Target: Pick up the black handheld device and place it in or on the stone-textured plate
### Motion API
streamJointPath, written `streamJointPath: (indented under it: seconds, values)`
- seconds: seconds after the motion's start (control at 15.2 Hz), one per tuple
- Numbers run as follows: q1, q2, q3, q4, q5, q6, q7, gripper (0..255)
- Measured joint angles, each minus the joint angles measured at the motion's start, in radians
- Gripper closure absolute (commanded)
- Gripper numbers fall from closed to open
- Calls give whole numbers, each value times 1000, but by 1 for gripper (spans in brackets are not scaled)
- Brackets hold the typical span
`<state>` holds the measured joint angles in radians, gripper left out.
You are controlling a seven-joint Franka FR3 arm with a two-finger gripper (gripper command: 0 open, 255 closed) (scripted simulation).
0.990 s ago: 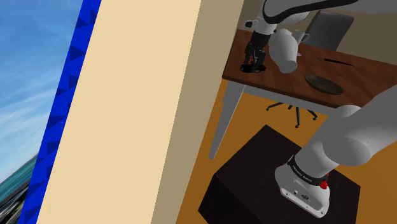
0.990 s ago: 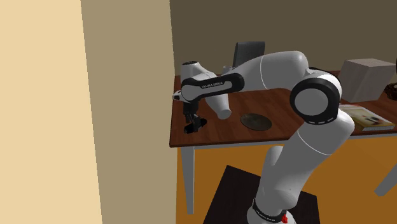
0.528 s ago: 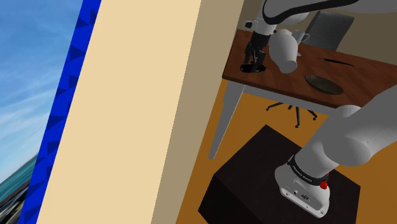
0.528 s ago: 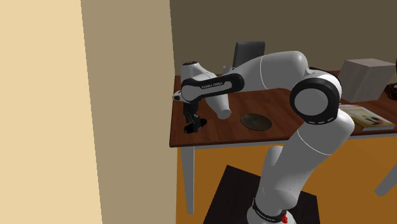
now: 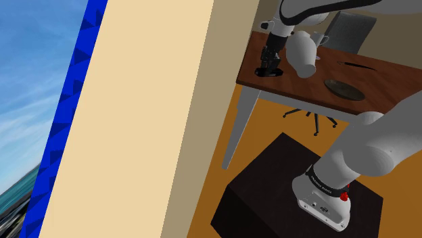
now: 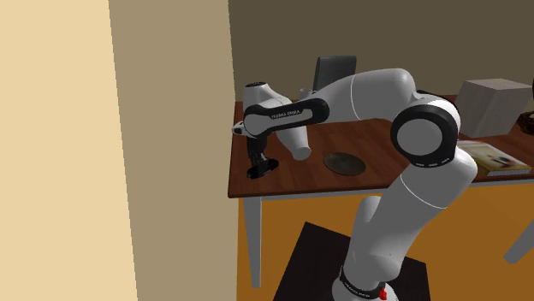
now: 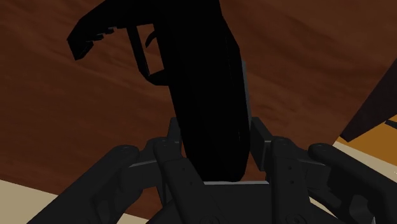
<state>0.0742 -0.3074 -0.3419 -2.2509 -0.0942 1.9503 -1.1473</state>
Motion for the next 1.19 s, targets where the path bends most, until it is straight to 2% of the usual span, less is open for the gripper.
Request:
streamJointPath:
  seconds: [0.26, 1.19]
  values:
    - [0, -1, 1, 13, 0, -18, -1, 255]
    - [4, -17, 14, 179, 3, -202, 1, 255]
